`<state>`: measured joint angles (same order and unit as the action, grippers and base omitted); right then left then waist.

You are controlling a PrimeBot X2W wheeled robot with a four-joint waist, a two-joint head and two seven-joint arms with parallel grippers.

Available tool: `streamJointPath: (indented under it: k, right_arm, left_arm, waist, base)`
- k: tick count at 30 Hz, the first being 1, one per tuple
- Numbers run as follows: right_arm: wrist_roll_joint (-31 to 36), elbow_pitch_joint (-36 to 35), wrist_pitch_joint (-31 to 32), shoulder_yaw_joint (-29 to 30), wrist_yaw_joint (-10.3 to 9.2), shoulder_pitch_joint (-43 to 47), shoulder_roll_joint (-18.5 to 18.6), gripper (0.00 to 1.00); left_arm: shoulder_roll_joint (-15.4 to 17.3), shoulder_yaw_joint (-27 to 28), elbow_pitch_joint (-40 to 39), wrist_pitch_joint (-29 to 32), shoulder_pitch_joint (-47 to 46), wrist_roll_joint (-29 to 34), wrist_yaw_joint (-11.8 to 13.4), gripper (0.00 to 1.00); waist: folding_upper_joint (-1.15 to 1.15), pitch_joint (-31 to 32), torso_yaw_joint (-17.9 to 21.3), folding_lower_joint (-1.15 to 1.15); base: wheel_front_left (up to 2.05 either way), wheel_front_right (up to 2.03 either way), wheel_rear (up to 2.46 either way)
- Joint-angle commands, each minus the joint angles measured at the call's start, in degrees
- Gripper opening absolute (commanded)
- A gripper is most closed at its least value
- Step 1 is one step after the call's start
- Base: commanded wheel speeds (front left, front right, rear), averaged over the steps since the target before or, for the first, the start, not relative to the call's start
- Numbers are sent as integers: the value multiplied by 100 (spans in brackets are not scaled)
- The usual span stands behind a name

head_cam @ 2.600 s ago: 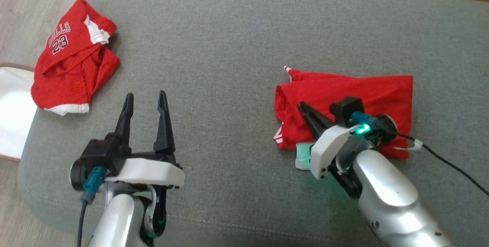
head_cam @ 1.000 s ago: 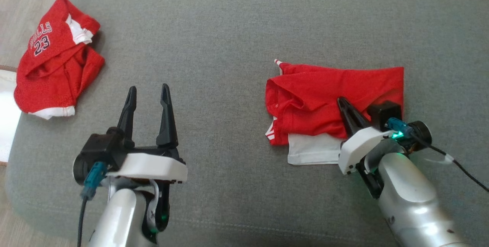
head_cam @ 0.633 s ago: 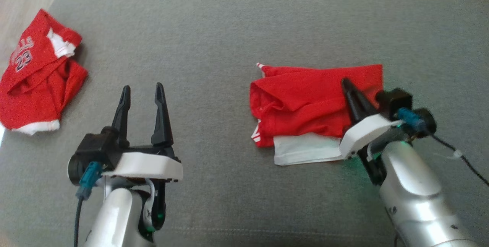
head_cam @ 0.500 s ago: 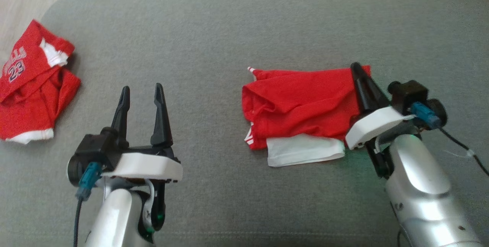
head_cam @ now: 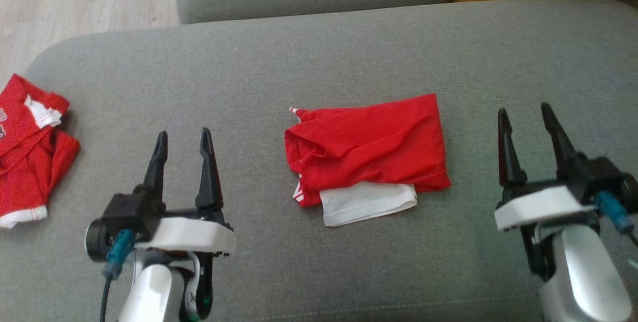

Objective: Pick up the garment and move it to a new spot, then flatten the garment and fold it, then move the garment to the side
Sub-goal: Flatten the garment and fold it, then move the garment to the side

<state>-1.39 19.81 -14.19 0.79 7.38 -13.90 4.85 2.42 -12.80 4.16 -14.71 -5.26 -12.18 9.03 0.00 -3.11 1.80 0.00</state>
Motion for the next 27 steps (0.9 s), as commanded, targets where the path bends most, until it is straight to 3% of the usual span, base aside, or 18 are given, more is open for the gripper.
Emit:
streamJointPath:
  k: [1,17,27]
  right_arm:
    - [80,-303,-27,-73,11,25,-62,100]
    - [157,-875,211,138,11,591,-195,100]
    - [-265,-445,740,21,11,224,-196,100]
  left_arm:
    - [45,133,-204,-29,-116,-1,-16,100]
    - [45,145,-142,-29,57,114,23,100]
    - [45,74,-143,-29,-155,132,-59,100]
  waist:
    - [0,38,54,0]
    - [0,49,11,0]
    - [0,-418,-243,0]
  base:
    - [0,0,0]
    - [0,0,0]
    - [0,0,0]
